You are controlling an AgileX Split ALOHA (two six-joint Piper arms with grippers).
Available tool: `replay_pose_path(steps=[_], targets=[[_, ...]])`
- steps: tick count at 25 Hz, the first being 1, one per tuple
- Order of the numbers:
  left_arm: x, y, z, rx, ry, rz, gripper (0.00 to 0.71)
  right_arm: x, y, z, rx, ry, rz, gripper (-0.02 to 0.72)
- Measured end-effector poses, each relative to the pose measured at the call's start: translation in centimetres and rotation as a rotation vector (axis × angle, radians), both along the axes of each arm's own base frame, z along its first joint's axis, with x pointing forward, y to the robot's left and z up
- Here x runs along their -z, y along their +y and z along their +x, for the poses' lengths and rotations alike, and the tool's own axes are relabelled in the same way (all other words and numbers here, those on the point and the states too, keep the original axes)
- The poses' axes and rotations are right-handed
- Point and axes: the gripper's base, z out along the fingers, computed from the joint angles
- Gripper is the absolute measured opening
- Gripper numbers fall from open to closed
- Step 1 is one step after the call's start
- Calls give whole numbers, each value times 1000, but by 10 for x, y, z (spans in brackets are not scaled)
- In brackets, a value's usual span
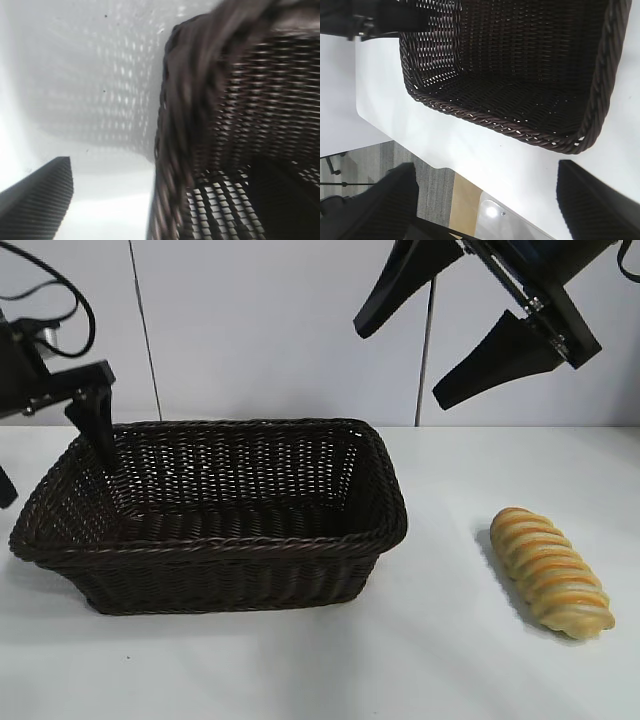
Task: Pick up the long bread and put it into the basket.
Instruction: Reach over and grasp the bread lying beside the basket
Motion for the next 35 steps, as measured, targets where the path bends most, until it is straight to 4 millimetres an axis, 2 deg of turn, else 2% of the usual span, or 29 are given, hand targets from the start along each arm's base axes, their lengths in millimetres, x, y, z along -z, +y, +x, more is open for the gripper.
replay_pose_path(steps=[2,4,7,10,14,17,19,22,25,27,30,31,33,35], targets=[[-30,21,-14,-84,-100,83,687,0,0,0,0,0,0,538],[-46,52,-27,-178,-124,156,687,0,0,0,0,0,0,538],[-53,99,-40,-293,-117,207,687,0,0,0,0,0,0,538],[-60,122,-52,-351,-134,168,687,0,0,0,0,0,0,538],[-85,115,-74,-337,-214,138,687,0,0,0,-1,-1,-3,538],[-118,104,-111,-336,-336,144,687,1,-1,0,-3,-3,-12,538],[-148,91,-152,-339,-466,154,687,1,-1,0,-5,-4,-18,538],[-184,68,-229,-322,-679,174,687,2,-2,0,-8,-7,-32,538],[-199,40,-313,-285,-899,186,687,2,-3,0,-12,-10,-46,538],[-189,22,-370,-268,-1022,189,687,3,-3,0,-13,-11,-47,538],[-147,7,-430,-242,-1120,213,687,3,-3,0,-13,-11,-47,538],[-129,7,-444,-245,-1134,239,687,3,-3,0,-13,-11,-47,538],[-93,8,-459,-269,-1137,288,687,3,-3,0,-13,-11,-47,538],[-61,10,-456,-267,-1094,307,687,3,-3,0,-13,-11,-47,538]])
